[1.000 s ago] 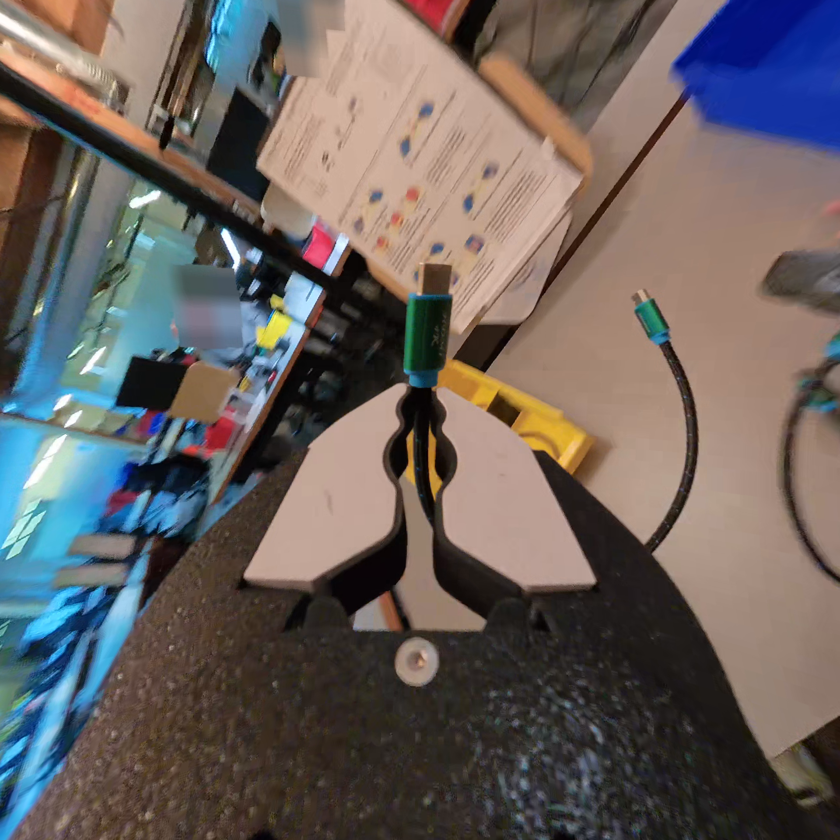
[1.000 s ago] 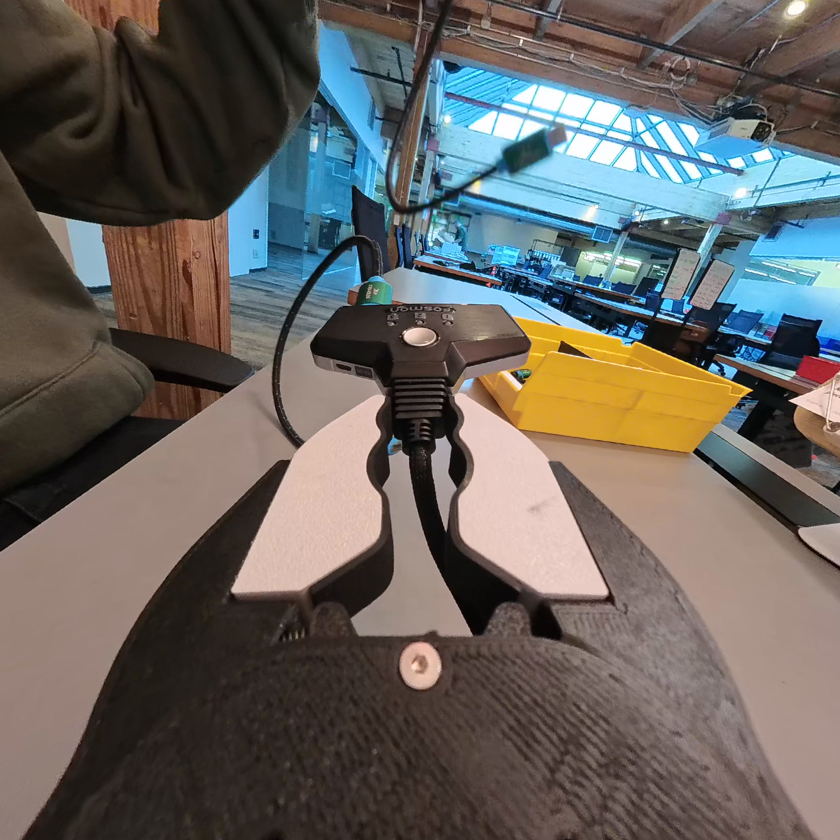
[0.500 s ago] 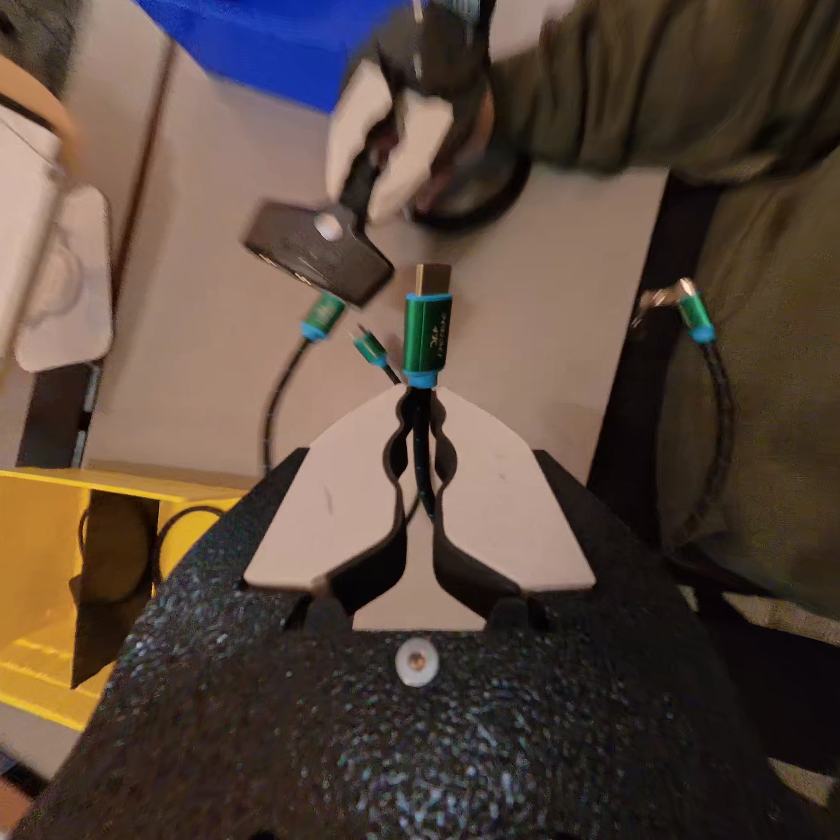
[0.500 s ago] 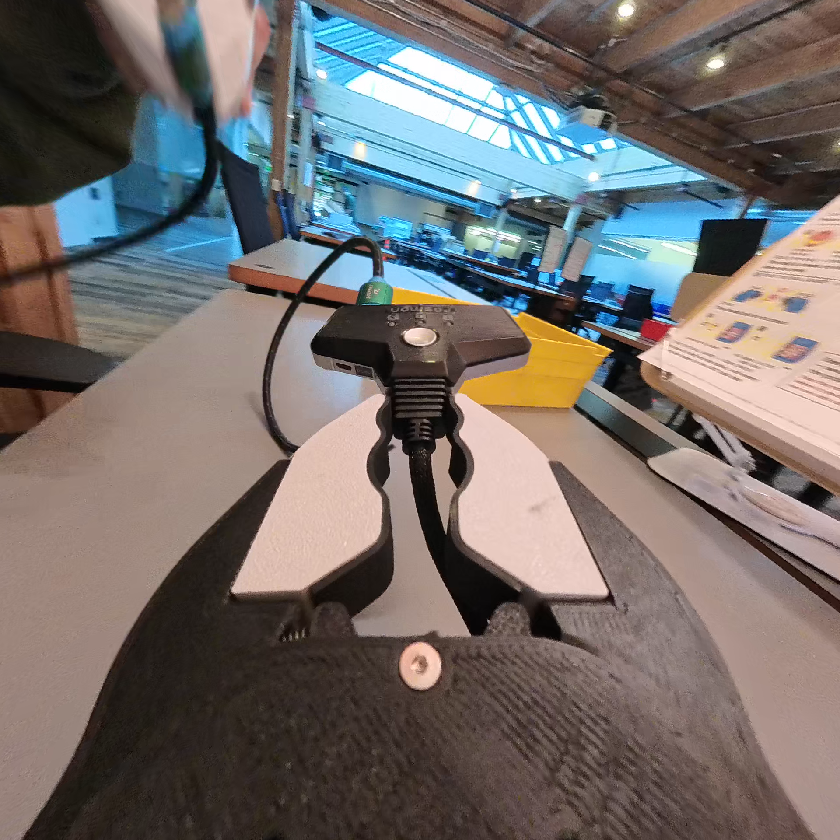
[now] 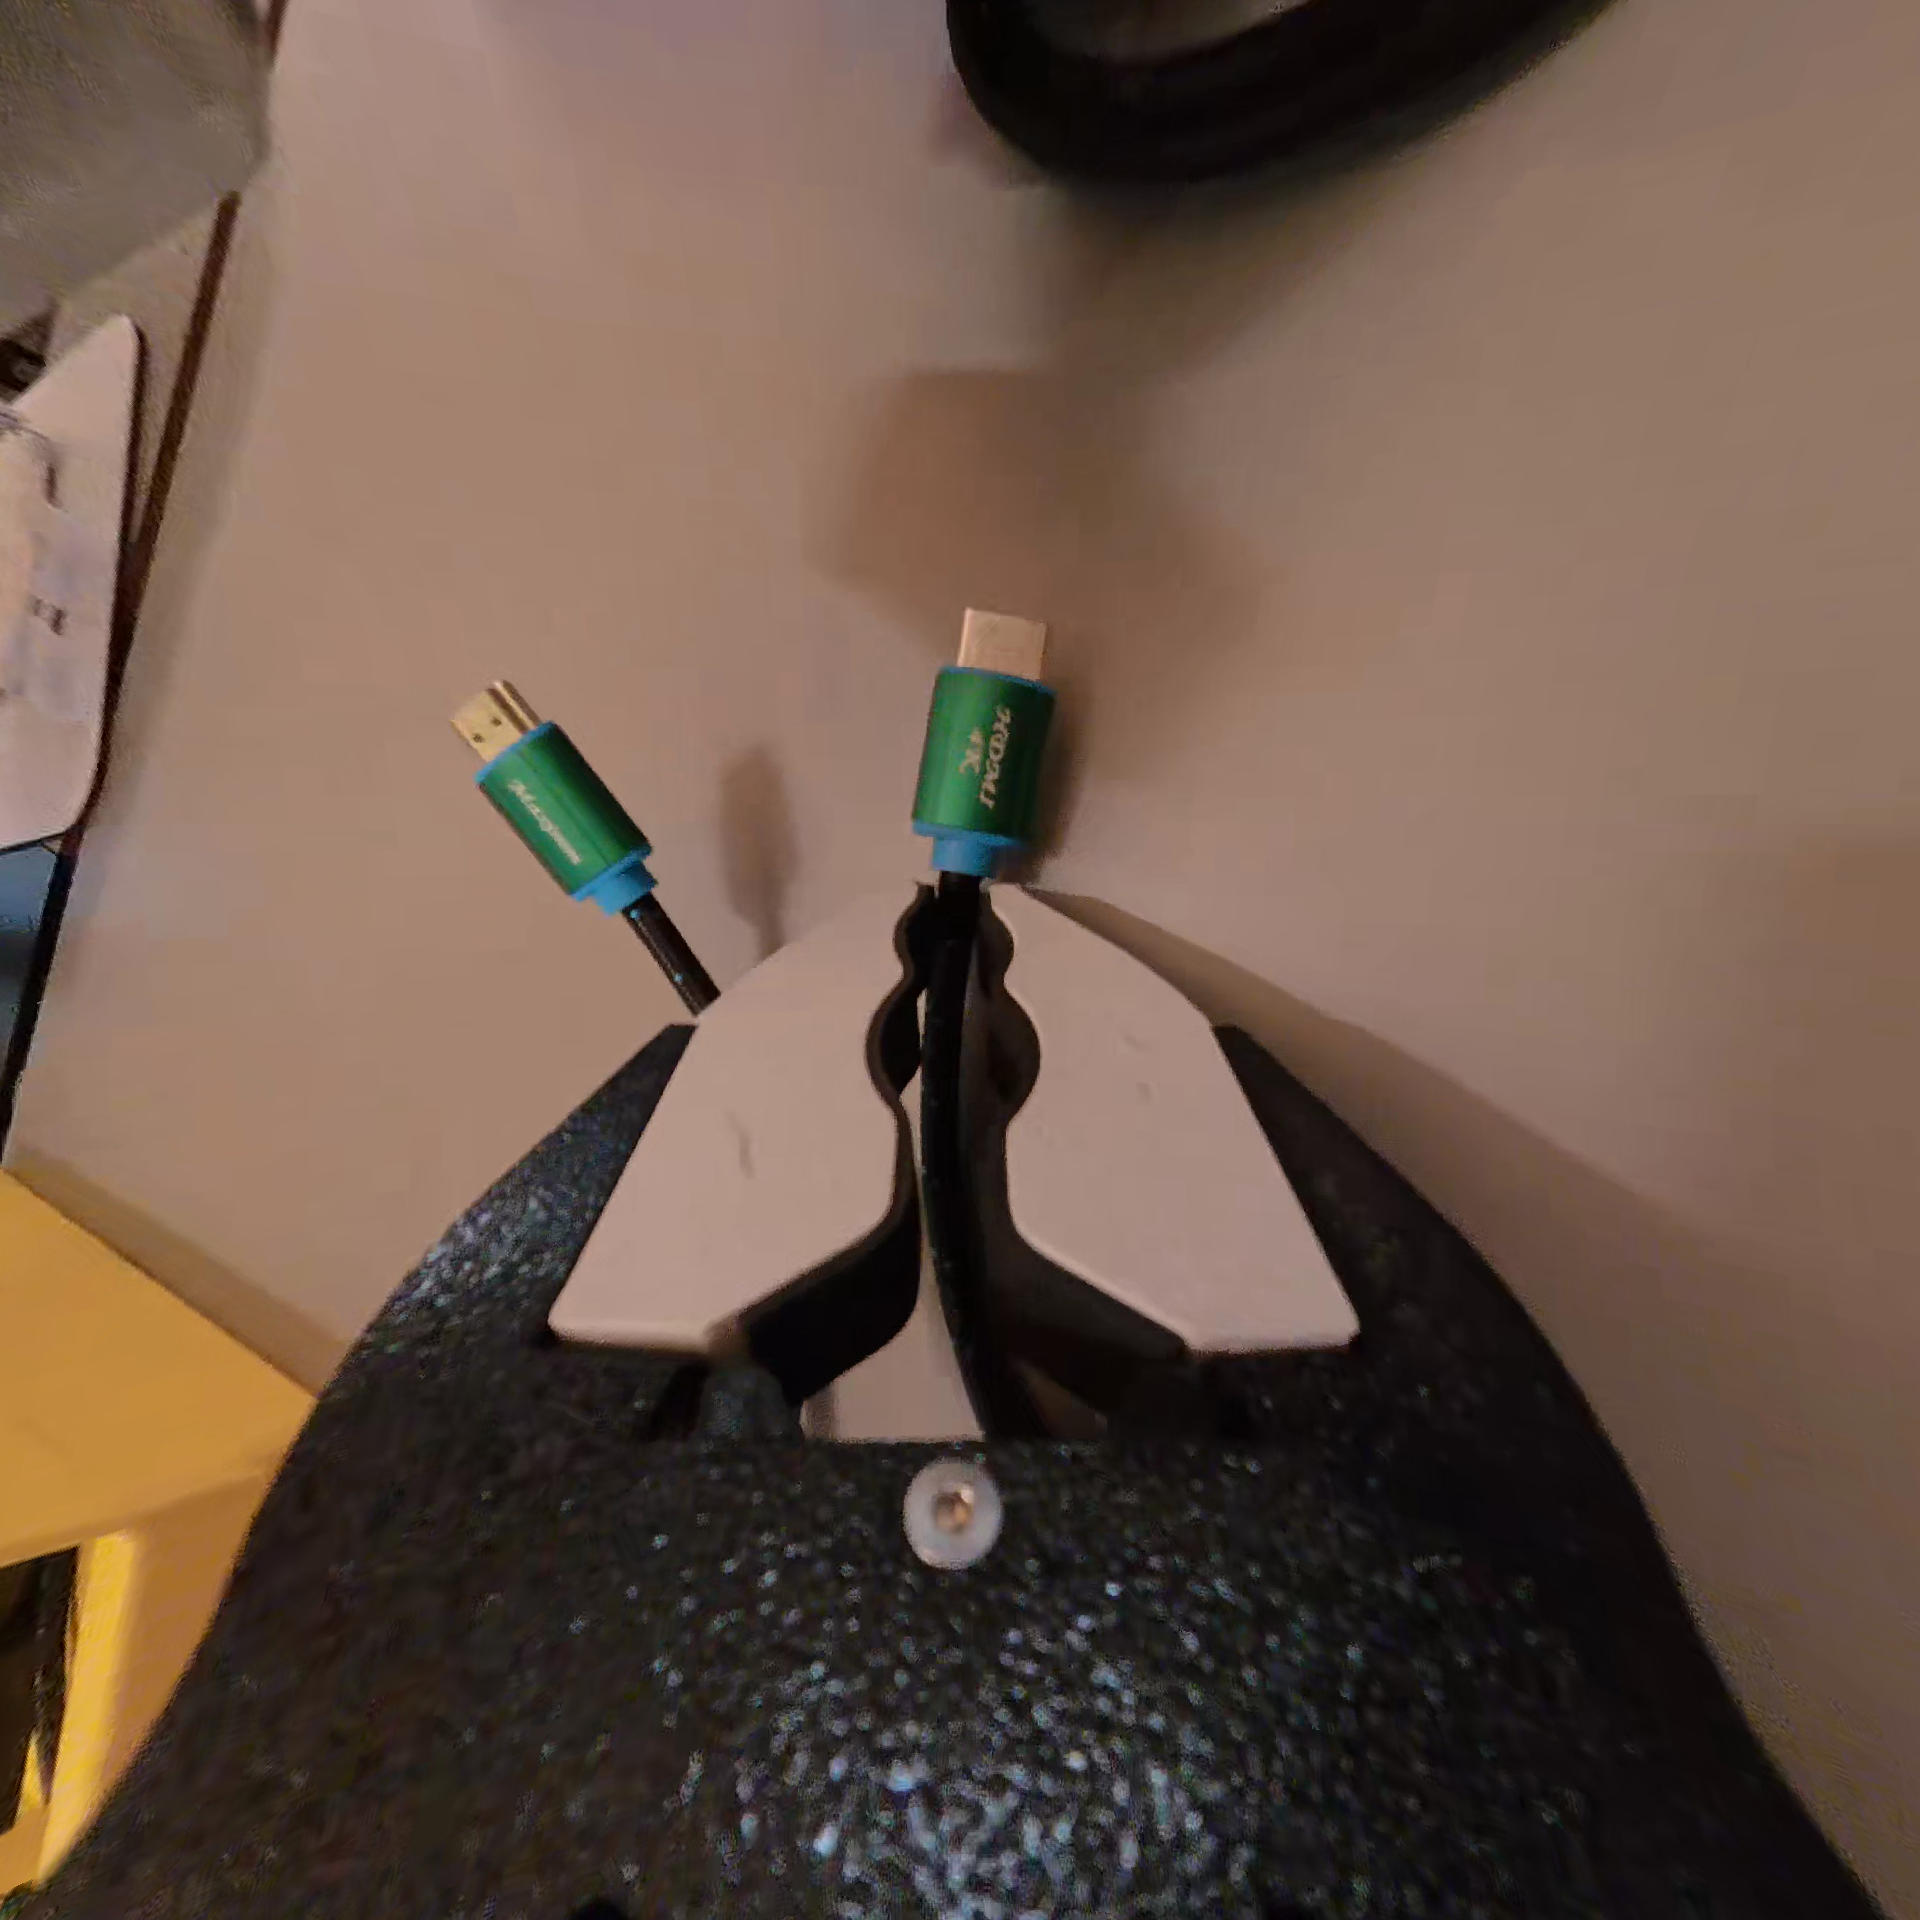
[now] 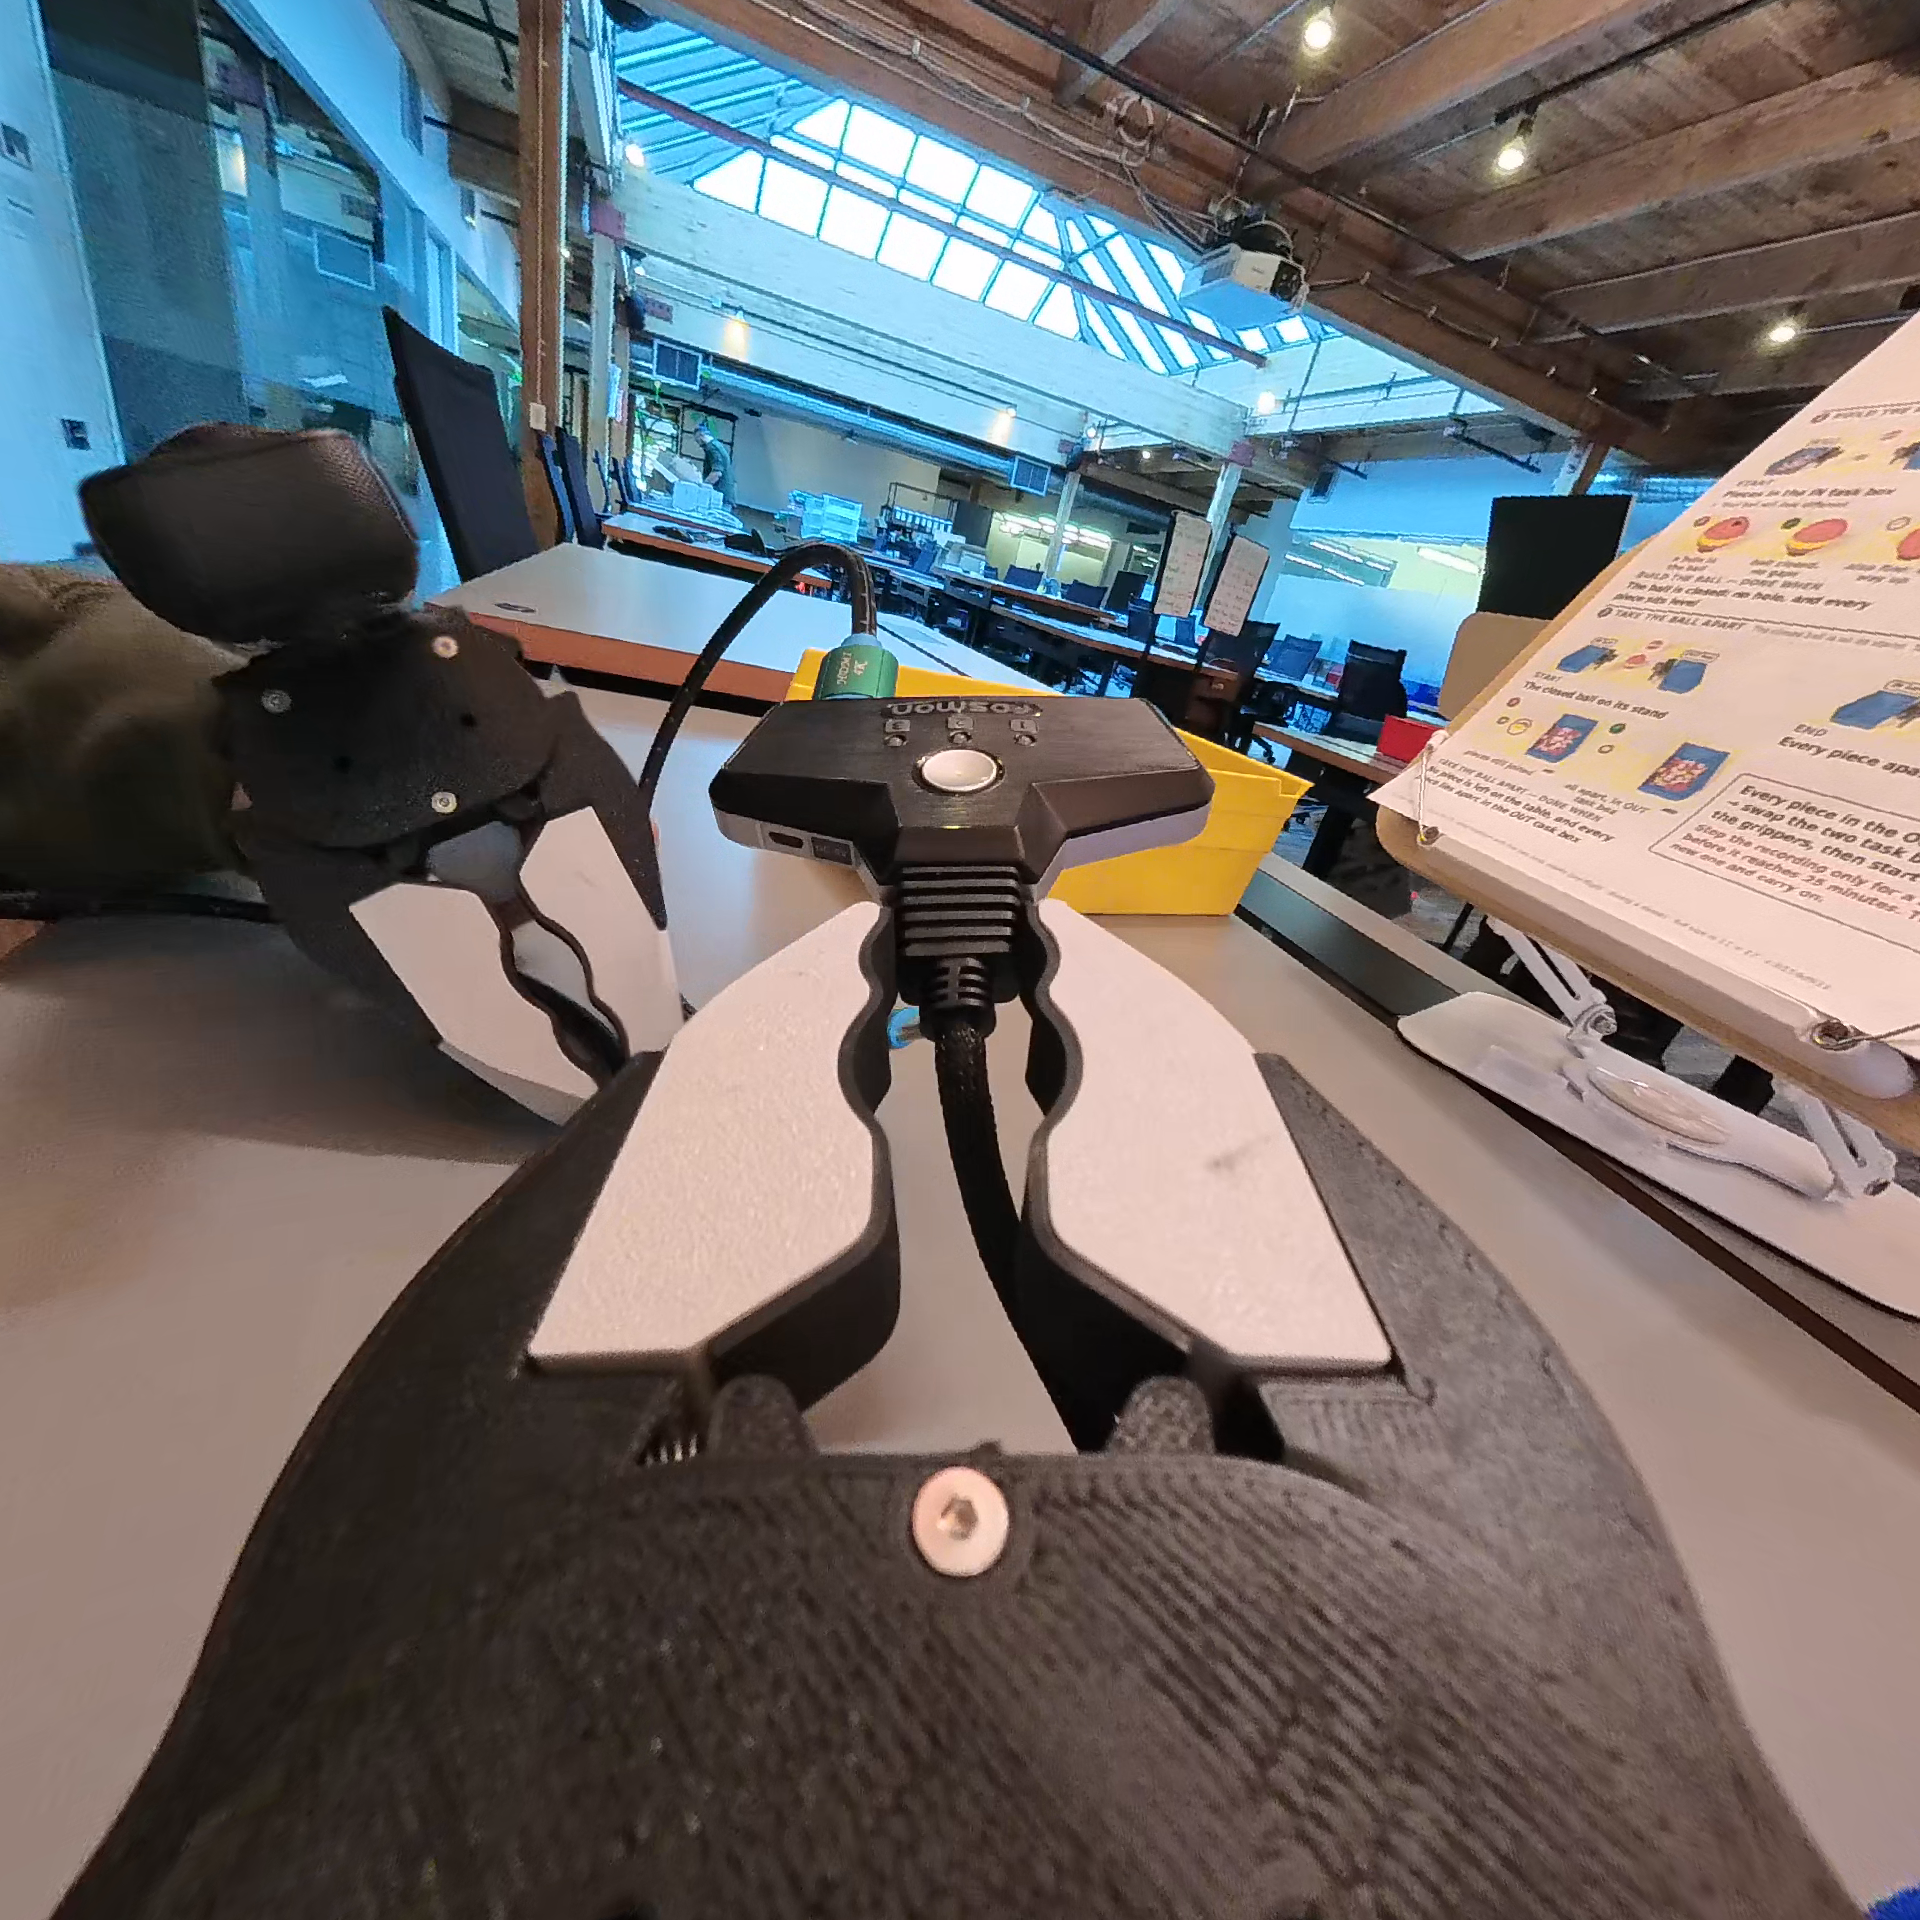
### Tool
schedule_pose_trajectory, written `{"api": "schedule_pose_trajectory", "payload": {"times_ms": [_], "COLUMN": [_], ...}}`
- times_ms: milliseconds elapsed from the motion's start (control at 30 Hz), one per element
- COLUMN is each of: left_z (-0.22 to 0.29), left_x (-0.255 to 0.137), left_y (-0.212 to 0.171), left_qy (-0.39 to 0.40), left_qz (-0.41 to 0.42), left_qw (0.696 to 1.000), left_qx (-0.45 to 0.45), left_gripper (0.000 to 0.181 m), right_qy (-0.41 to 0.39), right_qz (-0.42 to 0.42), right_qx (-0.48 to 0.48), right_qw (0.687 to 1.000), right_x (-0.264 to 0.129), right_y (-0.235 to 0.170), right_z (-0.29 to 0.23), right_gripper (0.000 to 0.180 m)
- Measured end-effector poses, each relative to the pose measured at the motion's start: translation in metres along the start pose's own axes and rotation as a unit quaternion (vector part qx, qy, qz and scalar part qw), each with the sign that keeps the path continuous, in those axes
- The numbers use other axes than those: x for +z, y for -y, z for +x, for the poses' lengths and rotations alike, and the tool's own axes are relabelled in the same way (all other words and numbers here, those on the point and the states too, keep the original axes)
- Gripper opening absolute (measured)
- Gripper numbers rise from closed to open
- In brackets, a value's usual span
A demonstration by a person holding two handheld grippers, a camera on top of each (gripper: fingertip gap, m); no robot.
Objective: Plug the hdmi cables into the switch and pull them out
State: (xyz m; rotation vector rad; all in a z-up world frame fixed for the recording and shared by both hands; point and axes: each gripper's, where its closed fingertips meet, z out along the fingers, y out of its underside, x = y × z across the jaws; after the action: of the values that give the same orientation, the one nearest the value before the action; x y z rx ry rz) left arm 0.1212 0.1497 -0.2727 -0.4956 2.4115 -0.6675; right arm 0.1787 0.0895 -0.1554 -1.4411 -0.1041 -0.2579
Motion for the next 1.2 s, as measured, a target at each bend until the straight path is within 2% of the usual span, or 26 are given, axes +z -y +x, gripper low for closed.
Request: {"api": "schedule_pose_trajectory", "payload": {"times_ms": [33,267,433,767,900,967,1067,1200], "left_z": [0.000,0.006,0.003,-0.001,-0.007,-0.009,-0.010,-0.038], "left_x": [0.001,0.007,0.011,0.011,0.010,0.007,-0.017,-0.098], "left_y": [0.001,0.021,0.025,0.027,0.025,0.021,0.033,0.075], "left_qy": [0.000,-0.009,0.008,0.096,0.133,0.124,0.075,0.013], "left_qz": [-0.001,0.017,0.025,0.016,-0.003,-0.018,-0.001,0.038], "left_qw": [1.000,0.999,0.999,0.988,0.984,0.984,0.993,0.998], "left_qx": [-0.001,0.031,0.046,0.116,0.123,0.124,0.088,0.043], "left_gripper": [0.007,0.027,0.027,0.021,0.021,0.021,0.020,0.020], "right_qy": [0.000,0.005,0.007,0.008,0.011,0.012,0.014,0.031], "right_qz": [0.000,0.000,0.001,0.001,0.001,0.001,0.002,0.001], "right_qx": [0.000,0.001,0.000,-0.001,-0.002,-0.001,-0.001,-0.004], "right_qw": [1.000,1.000,1.000,1.000,1.000,1.000,1.000,1.000], "right_x": [0.000,0.000,-0.001,-0.001,-0.001,-0.001,-0.001,-0.001], "right_y": [0.000,0.000,0.000,0.000,0.000,0.000,0.000,0.000], "right_z": [0.000,0.000,-0.001,-0.002,-0.003,-0.003,-0.003,-0.008], "right_gripper": [0.022,0.022,0.022,0.022,0.022,0.022,0.022,0.022]}}
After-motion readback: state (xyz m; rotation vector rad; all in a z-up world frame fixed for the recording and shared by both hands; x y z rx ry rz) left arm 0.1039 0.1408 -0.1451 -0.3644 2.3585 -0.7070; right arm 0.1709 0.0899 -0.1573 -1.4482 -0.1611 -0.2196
